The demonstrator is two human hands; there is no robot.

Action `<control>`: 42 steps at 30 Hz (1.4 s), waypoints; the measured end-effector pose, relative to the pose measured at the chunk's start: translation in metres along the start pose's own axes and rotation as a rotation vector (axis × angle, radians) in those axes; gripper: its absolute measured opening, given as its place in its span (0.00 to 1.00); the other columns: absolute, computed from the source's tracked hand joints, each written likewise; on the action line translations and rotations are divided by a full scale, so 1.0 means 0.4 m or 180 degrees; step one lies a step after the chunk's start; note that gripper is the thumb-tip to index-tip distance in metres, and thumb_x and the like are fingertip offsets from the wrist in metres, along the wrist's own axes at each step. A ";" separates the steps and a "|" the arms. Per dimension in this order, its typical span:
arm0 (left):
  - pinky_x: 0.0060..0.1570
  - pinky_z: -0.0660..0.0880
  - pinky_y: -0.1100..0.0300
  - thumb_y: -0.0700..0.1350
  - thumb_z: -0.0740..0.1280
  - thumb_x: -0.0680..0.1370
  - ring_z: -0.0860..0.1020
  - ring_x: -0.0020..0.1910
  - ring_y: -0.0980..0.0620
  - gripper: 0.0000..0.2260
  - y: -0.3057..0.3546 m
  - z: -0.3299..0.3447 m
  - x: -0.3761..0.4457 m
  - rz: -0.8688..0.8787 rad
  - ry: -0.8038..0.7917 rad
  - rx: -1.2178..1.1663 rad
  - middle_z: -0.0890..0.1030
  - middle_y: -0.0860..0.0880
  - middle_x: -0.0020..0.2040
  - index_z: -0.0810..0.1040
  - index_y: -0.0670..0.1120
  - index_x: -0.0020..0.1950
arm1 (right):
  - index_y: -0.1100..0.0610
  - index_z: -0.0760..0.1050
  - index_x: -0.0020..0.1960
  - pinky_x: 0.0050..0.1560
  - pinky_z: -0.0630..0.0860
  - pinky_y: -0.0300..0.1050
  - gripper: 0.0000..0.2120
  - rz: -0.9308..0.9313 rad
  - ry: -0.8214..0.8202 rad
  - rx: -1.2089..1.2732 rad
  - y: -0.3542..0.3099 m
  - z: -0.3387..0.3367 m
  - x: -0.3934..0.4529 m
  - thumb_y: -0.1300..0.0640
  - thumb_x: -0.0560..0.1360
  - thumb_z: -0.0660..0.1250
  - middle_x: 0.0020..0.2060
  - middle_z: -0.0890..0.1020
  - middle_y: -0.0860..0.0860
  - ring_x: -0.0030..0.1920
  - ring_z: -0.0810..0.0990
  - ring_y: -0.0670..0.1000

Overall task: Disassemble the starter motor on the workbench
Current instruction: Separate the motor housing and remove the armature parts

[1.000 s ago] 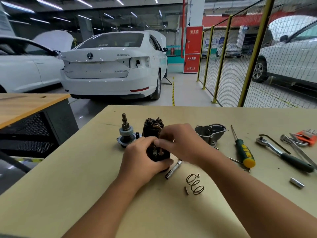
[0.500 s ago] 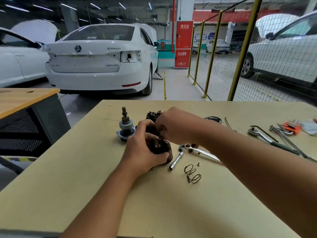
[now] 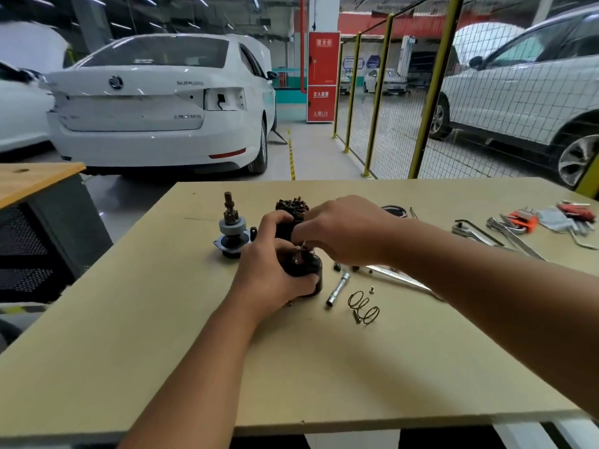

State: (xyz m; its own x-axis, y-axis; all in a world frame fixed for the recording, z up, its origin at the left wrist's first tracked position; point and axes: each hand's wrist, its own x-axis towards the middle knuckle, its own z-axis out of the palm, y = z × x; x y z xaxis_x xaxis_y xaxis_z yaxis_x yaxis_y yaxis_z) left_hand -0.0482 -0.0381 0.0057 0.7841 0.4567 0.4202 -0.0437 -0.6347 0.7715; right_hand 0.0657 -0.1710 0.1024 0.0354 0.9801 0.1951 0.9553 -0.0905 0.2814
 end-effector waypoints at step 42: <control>0.49 0.72 0.66 0.58 0.84 0.56 0.78 0.50 0.68 0.48 -0.002 0.012 0.005 0.0220 -0.0042 0.0200 0.82 0.63 0.47 0.58 0.82 0.64 | 0.51 0.81 0.51 0.35 0.78 0.47 0.09 0.0474 -0.0340 0.0592 -0.020 -0.051 0.010 0.62 0.74 0.68 0.41 0.82 0.49 0.40 0.80 0.52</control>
State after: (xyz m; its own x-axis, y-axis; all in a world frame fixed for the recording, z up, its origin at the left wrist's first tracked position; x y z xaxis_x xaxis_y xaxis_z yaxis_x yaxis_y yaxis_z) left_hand -0.0436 -0.0397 0.0037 0.7887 0.4026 0.4646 -0.0592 -0.7025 0.7092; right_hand 0.0524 -0.1699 0.1201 0.2010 0.9724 0.1185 0.9744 -0.2109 0.0775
